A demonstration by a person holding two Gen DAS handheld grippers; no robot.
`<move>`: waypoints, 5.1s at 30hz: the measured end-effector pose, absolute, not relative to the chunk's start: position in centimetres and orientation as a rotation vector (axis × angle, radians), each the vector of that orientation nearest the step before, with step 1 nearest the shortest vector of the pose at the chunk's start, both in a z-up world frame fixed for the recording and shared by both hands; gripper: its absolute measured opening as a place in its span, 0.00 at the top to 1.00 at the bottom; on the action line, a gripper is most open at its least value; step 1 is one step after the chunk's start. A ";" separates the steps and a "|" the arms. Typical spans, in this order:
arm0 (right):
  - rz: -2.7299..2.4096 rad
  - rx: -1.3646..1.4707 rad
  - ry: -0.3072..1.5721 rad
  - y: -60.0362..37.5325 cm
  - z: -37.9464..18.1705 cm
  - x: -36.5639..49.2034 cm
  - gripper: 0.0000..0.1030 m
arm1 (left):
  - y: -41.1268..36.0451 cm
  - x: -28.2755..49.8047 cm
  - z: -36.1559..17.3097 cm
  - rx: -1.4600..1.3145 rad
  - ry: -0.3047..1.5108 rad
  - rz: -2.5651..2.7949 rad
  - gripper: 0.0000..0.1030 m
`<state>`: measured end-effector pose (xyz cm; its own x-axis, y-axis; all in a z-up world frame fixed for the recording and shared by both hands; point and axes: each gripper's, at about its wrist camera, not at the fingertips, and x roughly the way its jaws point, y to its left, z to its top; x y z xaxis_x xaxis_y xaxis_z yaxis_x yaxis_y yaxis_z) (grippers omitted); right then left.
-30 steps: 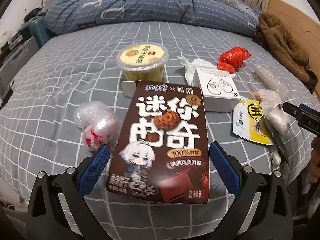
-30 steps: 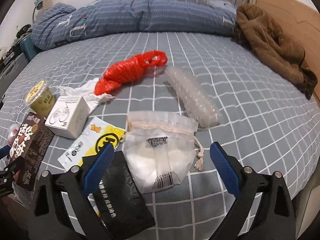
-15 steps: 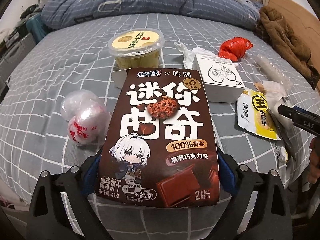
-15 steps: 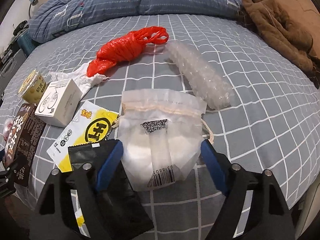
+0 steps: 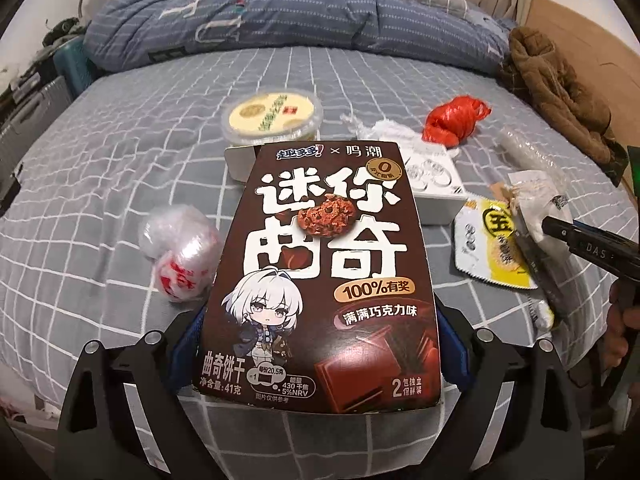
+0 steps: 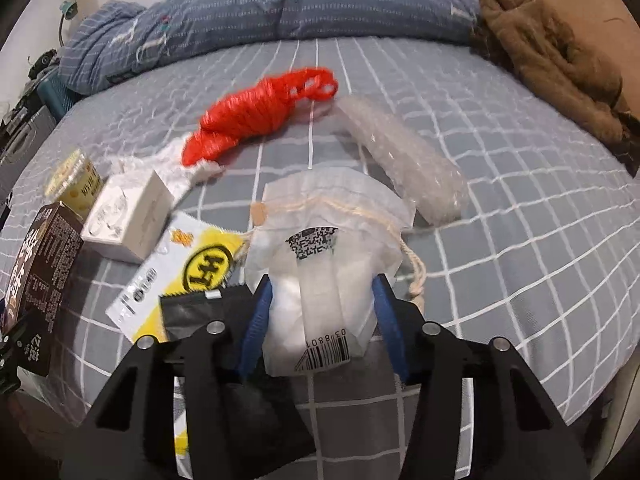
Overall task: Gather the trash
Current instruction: 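Grasp the brown snack box with the left tool while the right tool grasps the white pouch, then lift the brown box and white pouch and carry both toward the black bin, then open the right tool over the bin while the left tool drops the brown box in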
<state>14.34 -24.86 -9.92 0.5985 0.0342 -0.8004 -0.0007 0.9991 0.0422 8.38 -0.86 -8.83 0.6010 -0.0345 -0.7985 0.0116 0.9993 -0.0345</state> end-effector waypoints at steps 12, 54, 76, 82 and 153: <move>0.025 0.041 0.795 -24.0 -5.1 10.9 0.53 | -0.7 6.8 -5.1 -0.045 0.847 -0.037 0.13; 0.167 -0.004 0.707 -16.3 -1.3 -4.2 0.53 | 0.5 -5.1 -2.6 -0.084 0.791 -0.014 0.13; 0.192 -0.006 0.772 -15.0 -4.2 -9.8 0.53 | 0.8 -10.6 -5.8 -0.105 0.861 -0.003 0.13; 0.198 -0.004 0.796 -14.6 -5.2 -11.3 0.53 | 0.7 -12.3 -6.6 -0.101 0.883 0.001 0.13; 0.157 -0.061 1.159 -13.2 -23.3 -10.7 0.13 | 1.3 -12.6 -24.0 -0.077 1.239 -0.004 0.13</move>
<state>-10.75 -13.17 -23.32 0.3907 0.0920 -0.9159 -0.1546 0.9874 0.0332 -12.55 1.32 -23.97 0.3257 -0.0449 -0.9444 -0.0386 0.9974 -0.0608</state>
